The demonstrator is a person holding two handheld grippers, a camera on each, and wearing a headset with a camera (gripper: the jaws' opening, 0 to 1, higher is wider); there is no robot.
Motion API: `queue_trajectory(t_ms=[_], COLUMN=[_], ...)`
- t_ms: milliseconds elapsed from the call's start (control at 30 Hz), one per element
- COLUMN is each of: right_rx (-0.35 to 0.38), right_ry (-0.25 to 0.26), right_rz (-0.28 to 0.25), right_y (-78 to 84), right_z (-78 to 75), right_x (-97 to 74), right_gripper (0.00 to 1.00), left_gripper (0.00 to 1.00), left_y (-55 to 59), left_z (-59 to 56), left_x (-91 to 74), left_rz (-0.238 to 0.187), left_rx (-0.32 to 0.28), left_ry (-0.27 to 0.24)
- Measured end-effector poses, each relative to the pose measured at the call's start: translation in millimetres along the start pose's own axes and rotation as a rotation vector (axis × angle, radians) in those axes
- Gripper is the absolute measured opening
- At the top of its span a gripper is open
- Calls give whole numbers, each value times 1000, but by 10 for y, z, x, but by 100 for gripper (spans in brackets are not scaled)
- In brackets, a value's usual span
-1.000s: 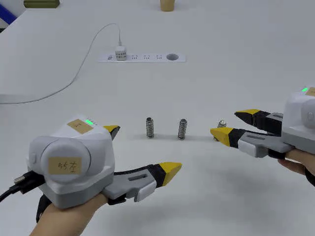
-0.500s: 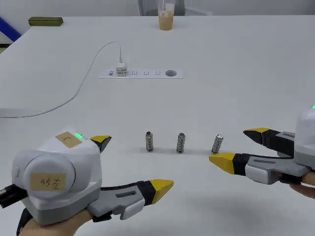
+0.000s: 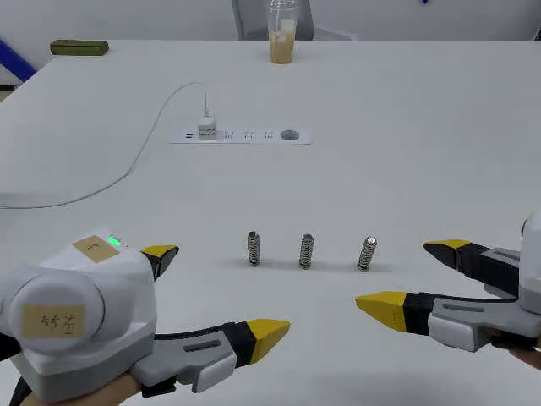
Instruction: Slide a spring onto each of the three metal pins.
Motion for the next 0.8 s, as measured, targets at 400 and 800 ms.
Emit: queue_trajectory(t_ms=[400, 800], right_rx=[-23, -21], right_ry=[12, 18], right_rz=[12, 11], right_y=[2, 65], right_z=[121, 185], right_x=[-71, -169], right_gripper=[81, 84], left_gripper=[96, 96], left_y=[7, 3], left_z=[28, 44], left_x=[-104, -126], left_rz=[-14, -8], left_rx=[-10, -4], left_ry=[-24, -29])
Point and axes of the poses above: the centre of the closed fingertips' face, and the gripper's own axes: x roughly forward along the fingers, z roughly to its left, y roughly out of its underside, the point moved 4 cm from there along -x, roughly backward along the fingers, and after that the axes turned 12 degrees about -x, right-handed, at the moved point
